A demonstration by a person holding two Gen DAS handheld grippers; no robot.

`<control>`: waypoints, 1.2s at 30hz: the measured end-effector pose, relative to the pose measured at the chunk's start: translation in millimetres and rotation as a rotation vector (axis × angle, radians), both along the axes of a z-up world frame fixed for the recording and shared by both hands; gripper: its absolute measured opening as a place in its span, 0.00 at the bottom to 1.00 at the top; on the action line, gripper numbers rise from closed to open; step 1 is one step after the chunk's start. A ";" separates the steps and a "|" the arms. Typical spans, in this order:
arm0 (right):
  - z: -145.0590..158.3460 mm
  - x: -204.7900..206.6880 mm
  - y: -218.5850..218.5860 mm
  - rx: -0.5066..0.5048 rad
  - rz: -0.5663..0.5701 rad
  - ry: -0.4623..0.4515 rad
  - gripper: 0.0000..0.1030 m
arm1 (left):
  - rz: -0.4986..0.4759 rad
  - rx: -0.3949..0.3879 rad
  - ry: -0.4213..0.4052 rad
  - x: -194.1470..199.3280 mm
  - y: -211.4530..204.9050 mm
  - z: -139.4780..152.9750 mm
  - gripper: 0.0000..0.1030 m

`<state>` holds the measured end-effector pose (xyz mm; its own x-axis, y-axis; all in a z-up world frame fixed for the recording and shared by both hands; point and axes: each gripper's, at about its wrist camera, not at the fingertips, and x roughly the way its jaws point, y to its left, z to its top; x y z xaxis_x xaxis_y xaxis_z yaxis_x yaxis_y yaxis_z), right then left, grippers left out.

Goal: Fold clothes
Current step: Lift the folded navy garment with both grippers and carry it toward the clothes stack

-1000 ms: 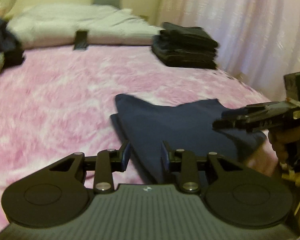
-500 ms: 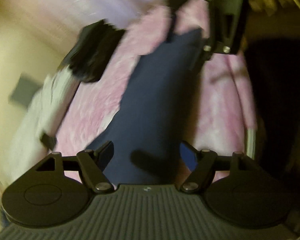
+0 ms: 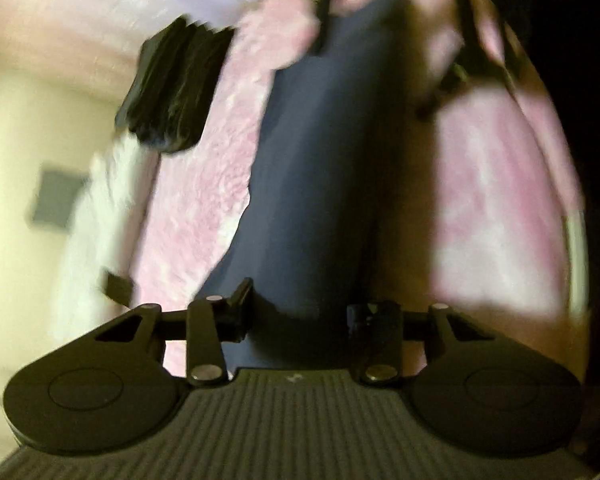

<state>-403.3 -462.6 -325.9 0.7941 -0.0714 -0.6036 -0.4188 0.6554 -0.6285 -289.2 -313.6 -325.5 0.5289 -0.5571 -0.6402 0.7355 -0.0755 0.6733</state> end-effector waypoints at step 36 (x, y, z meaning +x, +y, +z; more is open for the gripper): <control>-38.9 -13.9 38.5 -0.316 -0.058 -0.065 0.42 | -0.049 0.013 -0.142 -16.6 18.6 -21.7 0.30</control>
<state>-417.2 -424.1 -364.8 0.8193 -0.2937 -0.4924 -0.3386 0.4452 -0.8289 -305.8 -294.9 -347.2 0.5872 -0.5764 -0.5683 0.6279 -0.1187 0.7692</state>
